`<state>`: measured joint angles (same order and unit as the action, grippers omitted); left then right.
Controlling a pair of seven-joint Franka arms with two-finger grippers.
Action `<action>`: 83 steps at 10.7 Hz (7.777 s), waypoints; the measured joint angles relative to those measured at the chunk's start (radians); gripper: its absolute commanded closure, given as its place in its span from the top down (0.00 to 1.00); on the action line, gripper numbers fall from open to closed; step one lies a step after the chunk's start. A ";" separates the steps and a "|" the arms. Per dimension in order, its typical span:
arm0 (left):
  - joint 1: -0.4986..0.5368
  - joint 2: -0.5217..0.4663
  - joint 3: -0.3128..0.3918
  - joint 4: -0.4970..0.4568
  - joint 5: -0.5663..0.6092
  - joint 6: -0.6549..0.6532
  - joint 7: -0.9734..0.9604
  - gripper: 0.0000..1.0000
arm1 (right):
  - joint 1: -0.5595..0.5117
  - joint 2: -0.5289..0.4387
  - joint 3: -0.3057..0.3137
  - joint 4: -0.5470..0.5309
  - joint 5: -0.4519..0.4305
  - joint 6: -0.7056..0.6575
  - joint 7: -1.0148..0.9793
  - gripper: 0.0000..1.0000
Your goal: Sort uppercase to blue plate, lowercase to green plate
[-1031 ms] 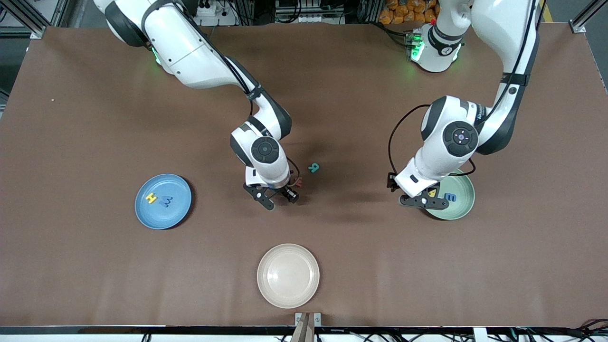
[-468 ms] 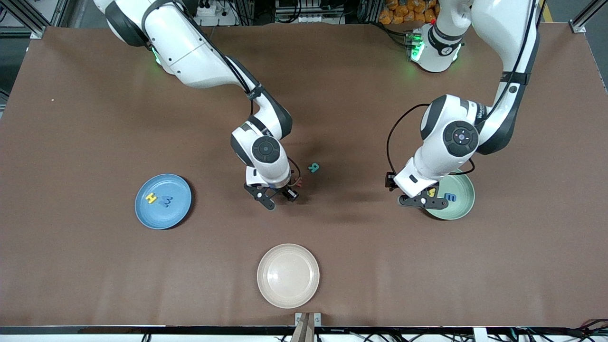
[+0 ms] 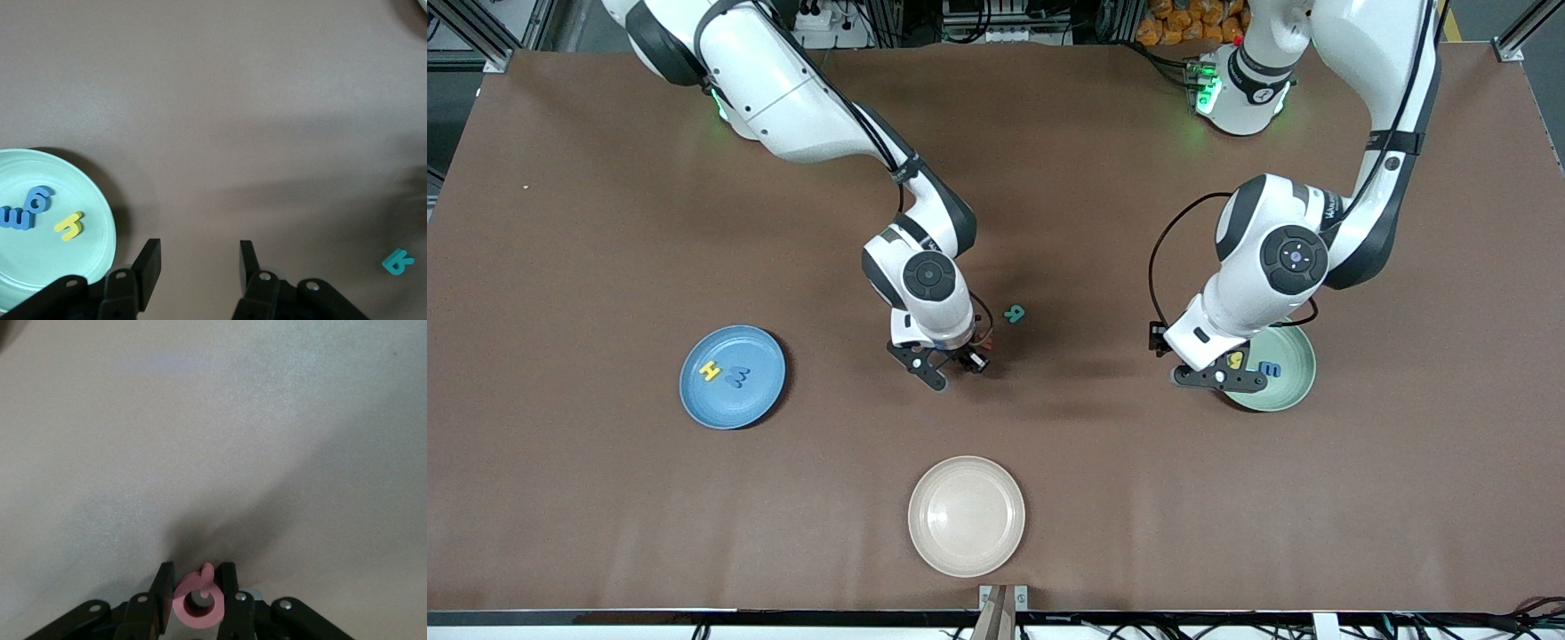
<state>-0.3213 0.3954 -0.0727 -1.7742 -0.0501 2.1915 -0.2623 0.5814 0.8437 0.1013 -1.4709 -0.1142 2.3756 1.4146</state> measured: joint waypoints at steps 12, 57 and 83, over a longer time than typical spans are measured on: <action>-0.235 0.098 -0.079 0.105 -0.029 0.030 -0.479 0.61 | -0.495 -0.366 0.005 -0.174 0.071 -0.342 -0.794 0.00; -0.512 0.420 0.194 0.410 0.022 0.033 -0.161 0.00 | -0.563 -0.806 -0.075 -0.190 0.136 -0.616 -1.313 1.00; 0.159 -0.139 0.172 0.005 0.082 -0.120 0.524 1.00 | -0.337 -0.746 -0.081 -0.172 0.139 -0.603 -1.034 1.00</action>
<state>-0.1622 0.2568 0.0988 -1.7692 0.0317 2.0717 0.2620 0.2446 0.0976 0.0206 -1.6433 0.0253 1.7723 0.3809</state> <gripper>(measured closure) 0.286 0.000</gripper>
